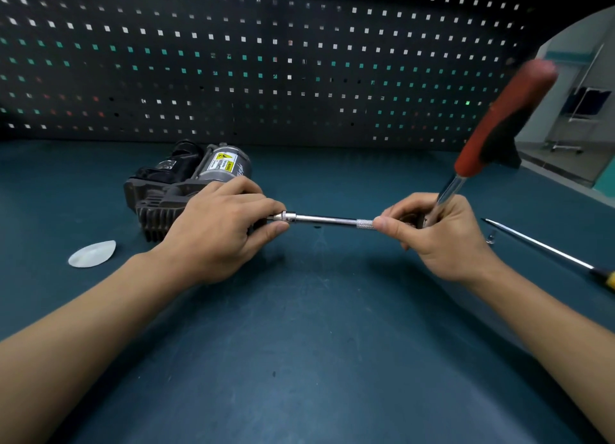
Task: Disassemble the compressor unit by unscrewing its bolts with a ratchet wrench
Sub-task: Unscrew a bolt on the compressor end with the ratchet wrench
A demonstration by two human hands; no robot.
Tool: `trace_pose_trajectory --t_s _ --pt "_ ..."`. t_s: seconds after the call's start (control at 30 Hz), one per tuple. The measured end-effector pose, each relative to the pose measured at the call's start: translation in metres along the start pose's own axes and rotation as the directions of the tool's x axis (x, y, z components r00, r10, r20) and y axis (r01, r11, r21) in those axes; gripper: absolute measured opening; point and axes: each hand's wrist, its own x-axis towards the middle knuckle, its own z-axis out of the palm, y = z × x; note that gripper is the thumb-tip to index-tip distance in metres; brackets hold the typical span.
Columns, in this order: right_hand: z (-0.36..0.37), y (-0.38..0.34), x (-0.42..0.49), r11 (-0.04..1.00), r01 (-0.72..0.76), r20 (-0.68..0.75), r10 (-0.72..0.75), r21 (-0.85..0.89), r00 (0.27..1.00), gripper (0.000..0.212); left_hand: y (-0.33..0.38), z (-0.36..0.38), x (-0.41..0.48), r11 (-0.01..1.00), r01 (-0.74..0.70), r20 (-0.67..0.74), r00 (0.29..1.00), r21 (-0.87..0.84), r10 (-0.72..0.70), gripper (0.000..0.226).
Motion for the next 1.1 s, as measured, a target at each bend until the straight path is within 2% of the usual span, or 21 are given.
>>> trace_pose_trajectory --t_s 0.17,0.53,0.67,0.73,0.83,0.97,1.1 --pt "-0.001 -0.003 -0.002 0.988 0.131 0.017 -0.130 -0.085 0.991 0.015 -0.002 0.000 0.000 1.000 0.014 0.020 1.000 -0.008 -0.014 0.039" --pt "-0.005 -0.004 -0.001 0.951 0.196 0.048 -0.190 -0.238 0.981 0.012 -0.001 0.001 0.000 1.000 0.028 0.009 1.000 -0.014 -0.028 0.041" --pt "-0.014 -0.003 0.004 0.843 0.299 0.127 -0.271 -0.447 0.954 0.015 0.000 0.001 0.000 0.999 0.030 0.004 1.000 -0.016 -0.030 0.041" --pt "-0.017 -0.002 0.006 0.790 0.328 0.161 -0.286 -0.519 0.945 0.023 -0.001 0.001 0.000 1.000 0.028 0.010 1.000 -0.012 -0.028 0.041" --pt "-0.017 0.001 0.006 0.816 0.314 0.129 -0.289 -0.486 0.949 0.027 -0.001 0.001 0.000 1.000 0.027 0.010 1.000 -0.014 -0.027 0.041" --pt "-0.014 0.004 0.005 0.836 0.298 0.082 -0.294 -0.460 0.952 0.019 0.000 0.000 0.000 1.000 0.025 0.009 1.000 -0.015 -0.025 0.041" --pt "-0.011 0.001 0.001 0.910 0.173 0.061 -0.162 -0.378 0.985 0.021 -0.001 0.000 0.001 0.998 0.026 -0.002 1.000 -0.057 -0.026 0.041"
